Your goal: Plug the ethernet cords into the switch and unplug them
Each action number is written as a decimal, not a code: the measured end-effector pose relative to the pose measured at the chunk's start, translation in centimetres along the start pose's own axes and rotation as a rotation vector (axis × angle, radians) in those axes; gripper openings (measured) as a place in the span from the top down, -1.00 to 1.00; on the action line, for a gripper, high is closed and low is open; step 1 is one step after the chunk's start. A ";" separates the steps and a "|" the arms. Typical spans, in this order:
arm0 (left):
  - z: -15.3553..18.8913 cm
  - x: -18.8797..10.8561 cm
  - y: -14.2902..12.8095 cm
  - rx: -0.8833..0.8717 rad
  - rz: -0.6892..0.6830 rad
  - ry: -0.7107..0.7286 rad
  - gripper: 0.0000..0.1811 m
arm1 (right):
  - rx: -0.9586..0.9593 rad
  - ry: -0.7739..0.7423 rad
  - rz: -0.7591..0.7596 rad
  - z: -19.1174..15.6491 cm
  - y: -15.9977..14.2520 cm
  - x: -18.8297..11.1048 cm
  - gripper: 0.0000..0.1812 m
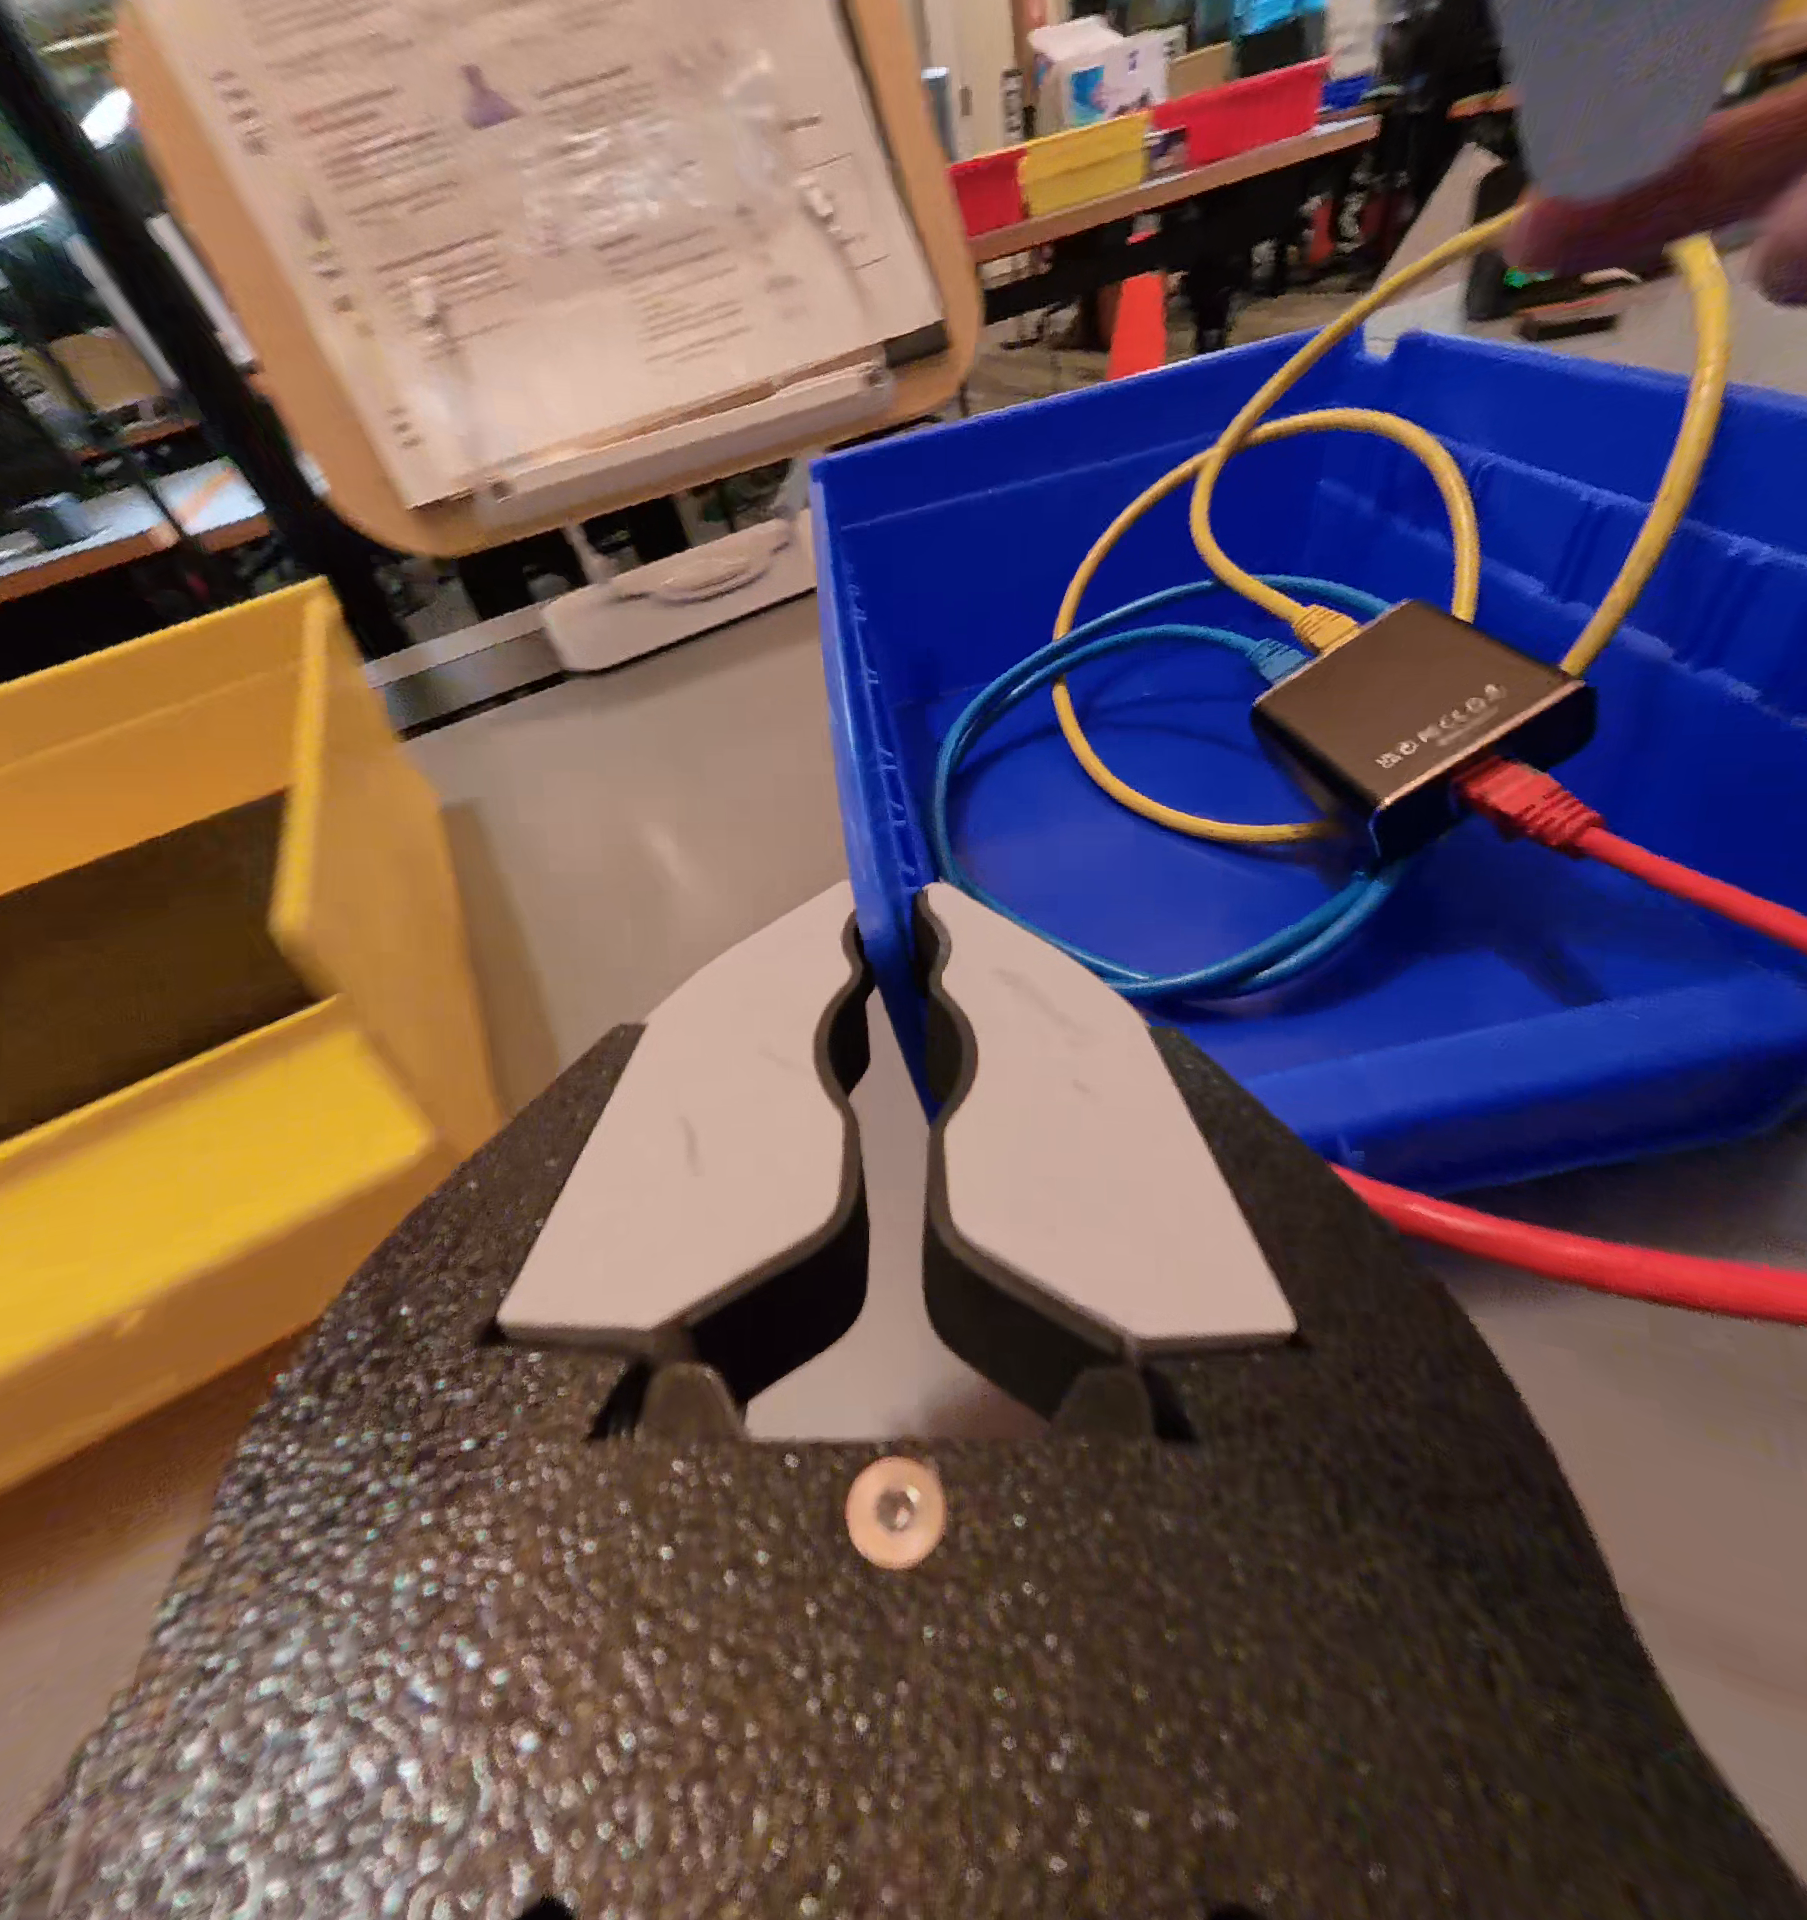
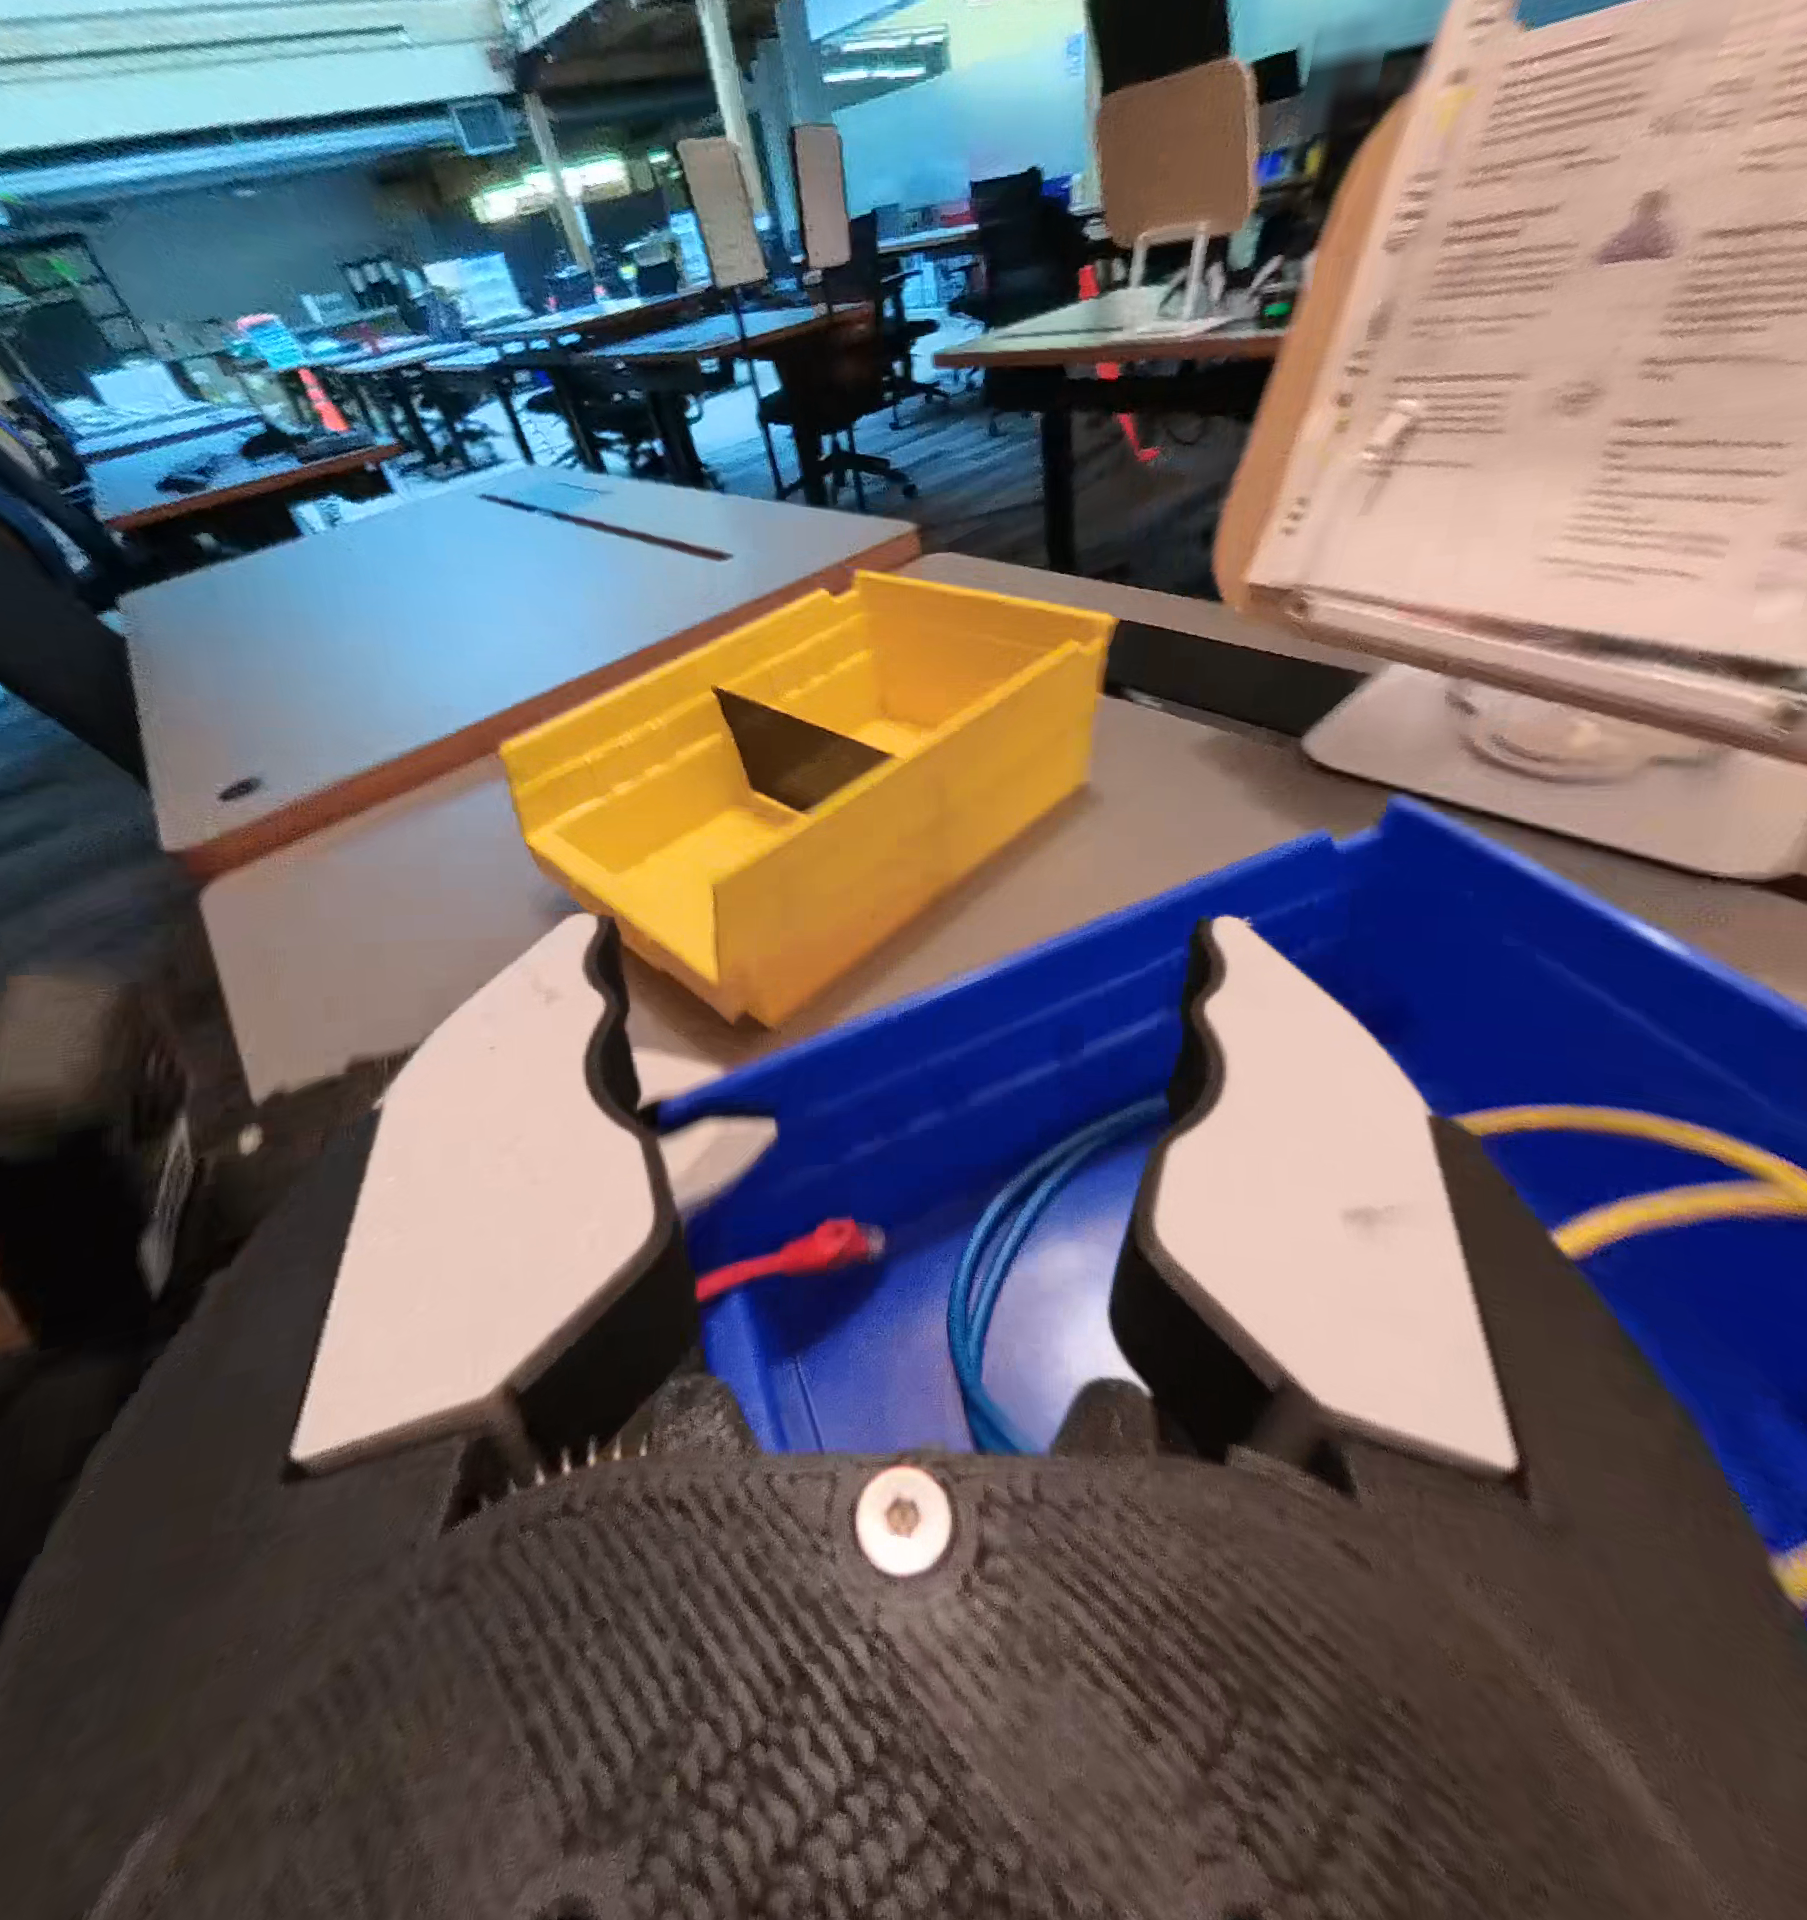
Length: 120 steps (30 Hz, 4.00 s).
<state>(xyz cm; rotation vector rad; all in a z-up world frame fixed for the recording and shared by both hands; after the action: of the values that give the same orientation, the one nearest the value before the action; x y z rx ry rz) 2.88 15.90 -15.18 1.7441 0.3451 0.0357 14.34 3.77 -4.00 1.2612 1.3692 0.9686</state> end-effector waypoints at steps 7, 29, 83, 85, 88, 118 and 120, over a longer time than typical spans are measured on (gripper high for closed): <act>-2.9 -0.7 -0.7 -0.093 -0.026 0.033 0.97 | 0.086 0.047 -0.383 0.0 3.6 18.1 -0.26; -4.1 -0.6 -0.8 -0.220 -0.025 -0.083 0.96 | 0.523 -0.175 -0.785 5.2 -2.5 27.0 0.43; -14.8 -0.5 -3.1 -0.204 -0.038 0.144 0.93 | 0.051 -0.158 -0.632 9.1 16.6 5.4 0.83; -16.9 -0.9 -3.6 -0.236 -0.043 0.190 0.94 | 0.095 -0.255 -0.641 11.9 14.8 -0.1 0.83; -20.1 -1.7 -4.4 -0.274 -0.051 0.267 0.94 | 0.206 -0.383 -0.687 16.4 9.9 -7.9 0.83; -30.3 -1.8 -6.7 -0.259 -0.093 0.505 0.95 | 0.446 -0.478 -1.061 33.1 -8.3 -24.6 0.82; -30.9 -2.1 -6.9 -0.268 -0.094 0.521 0.95 | 0.443 -0.489 -1.061 33.3 -8.3 -25.1 0.83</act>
<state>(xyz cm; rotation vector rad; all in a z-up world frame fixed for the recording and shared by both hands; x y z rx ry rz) -7.17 45.95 -15.11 1.4317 0.7652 0.4539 44.43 -24.43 -14.49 0.7728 1.5758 -0.3656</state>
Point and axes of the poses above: each gripper's, where its closed fingertips meet, x out along the fingers, y out of its top, z = x × y across the jaws, the point moved 8 cm from there along -x, back along the fingers, and after that the axes turned 8 degrees about y, right-handed, at the moved point
